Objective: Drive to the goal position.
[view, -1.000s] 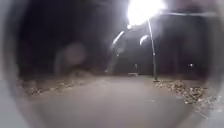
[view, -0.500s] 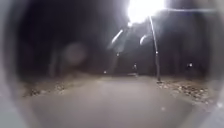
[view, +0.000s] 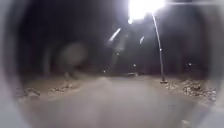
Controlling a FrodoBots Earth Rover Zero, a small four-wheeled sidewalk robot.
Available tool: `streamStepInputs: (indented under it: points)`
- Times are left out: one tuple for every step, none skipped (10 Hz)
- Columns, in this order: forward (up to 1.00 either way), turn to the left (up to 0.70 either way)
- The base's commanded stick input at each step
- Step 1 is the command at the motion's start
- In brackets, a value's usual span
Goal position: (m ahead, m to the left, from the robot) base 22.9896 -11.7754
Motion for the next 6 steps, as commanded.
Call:
streamStepInputs:
  points:
    - [1.00, 0.00]
    - [1.00, 0.00]
    - [1.00, 0.00]
    - [1.00, 0.00]
    - [1.00, 0.00]
    - [1.00, 0.00]
